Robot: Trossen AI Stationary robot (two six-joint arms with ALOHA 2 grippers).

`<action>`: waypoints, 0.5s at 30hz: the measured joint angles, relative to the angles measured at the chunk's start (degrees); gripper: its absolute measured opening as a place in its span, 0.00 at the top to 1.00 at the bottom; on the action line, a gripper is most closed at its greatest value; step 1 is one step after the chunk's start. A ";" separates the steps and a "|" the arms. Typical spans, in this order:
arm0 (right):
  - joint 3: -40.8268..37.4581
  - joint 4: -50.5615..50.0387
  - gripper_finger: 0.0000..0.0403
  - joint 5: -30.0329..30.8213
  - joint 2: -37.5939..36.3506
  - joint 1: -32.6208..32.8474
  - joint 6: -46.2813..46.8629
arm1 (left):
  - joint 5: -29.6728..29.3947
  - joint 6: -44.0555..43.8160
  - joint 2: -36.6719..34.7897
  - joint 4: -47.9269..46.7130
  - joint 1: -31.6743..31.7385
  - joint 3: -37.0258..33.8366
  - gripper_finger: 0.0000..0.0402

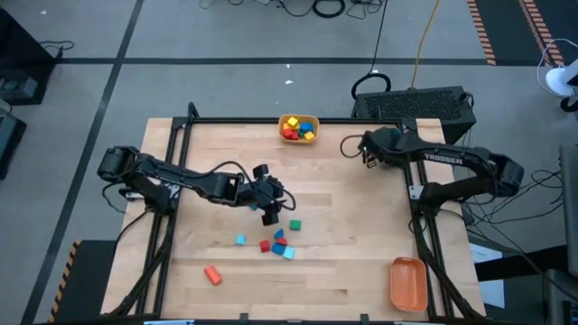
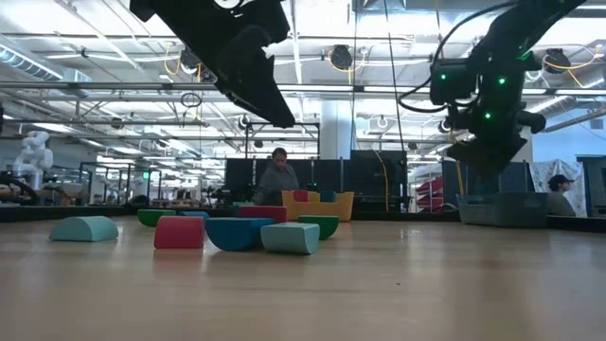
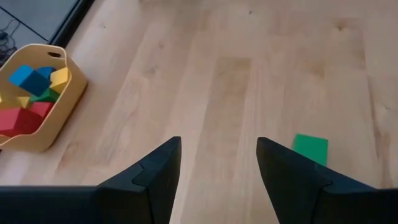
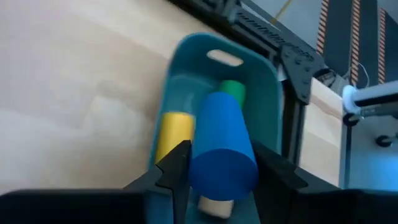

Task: Sort blocks by size
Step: Put the blue cylindrical block into the blue bin

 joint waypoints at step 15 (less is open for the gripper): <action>0.00 8.52 0.56 -2.81 0.00 -6.23 -7.96 | 0.02 -0.32 0.00 -2.37 1.16 0.00 0.48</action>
